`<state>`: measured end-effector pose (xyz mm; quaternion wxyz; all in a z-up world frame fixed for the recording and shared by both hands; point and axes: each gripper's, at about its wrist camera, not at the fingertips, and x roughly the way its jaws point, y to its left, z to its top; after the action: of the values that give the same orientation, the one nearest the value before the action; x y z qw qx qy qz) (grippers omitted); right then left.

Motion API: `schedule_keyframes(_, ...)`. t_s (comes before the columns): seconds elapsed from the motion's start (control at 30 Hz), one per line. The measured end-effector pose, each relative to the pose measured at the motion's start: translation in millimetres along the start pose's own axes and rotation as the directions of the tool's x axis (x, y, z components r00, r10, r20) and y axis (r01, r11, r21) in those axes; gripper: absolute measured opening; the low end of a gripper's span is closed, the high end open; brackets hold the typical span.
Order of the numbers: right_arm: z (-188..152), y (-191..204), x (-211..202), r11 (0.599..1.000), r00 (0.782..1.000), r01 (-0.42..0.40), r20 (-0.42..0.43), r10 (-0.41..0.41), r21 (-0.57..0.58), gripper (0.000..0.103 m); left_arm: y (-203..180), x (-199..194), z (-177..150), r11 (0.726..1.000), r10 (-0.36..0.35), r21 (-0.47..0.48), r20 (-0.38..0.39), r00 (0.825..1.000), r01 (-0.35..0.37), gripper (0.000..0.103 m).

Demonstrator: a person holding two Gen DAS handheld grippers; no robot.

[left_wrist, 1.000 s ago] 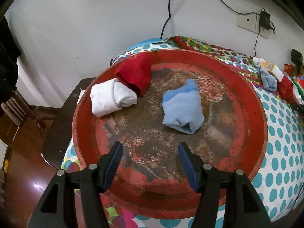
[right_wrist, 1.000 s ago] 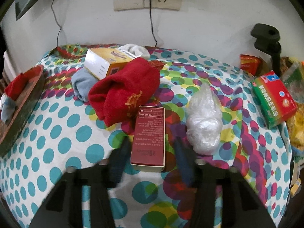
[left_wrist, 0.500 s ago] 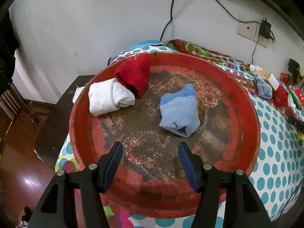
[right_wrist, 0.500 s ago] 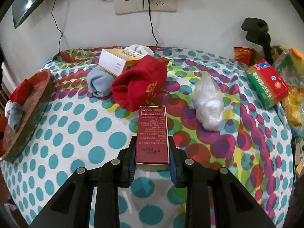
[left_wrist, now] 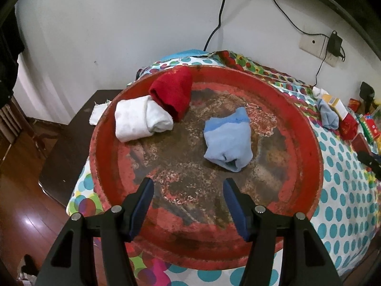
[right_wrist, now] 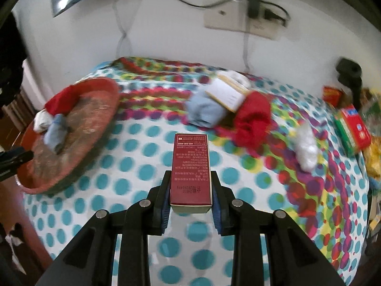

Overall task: Organize objects
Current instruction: 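Lift the maroon box with the right tool, then carry the maroon box in the right tool over the red tray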

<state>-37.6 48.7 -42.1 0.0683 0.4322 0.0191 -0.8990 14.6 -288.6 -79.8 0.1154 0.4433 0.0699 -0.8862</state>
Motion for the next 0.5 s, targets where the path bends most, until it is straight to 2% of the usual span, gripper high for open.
schedule_keyframes(0.27,14,59,-1,0.994,0.999,-0.053,0.005,0.054,-0.099,0.028,11,-3,3,0.999,0.001,-0.036,0.009,1.0,-0.001,0.062)
schedule_keyframes(0.5,26,104,2,0.983,0.993,-0.118,0.004,0.12,-0.144,0.028,19,-3,3,0.997,0.051,-0.058,0.012,0.999,-0.05,0.062)
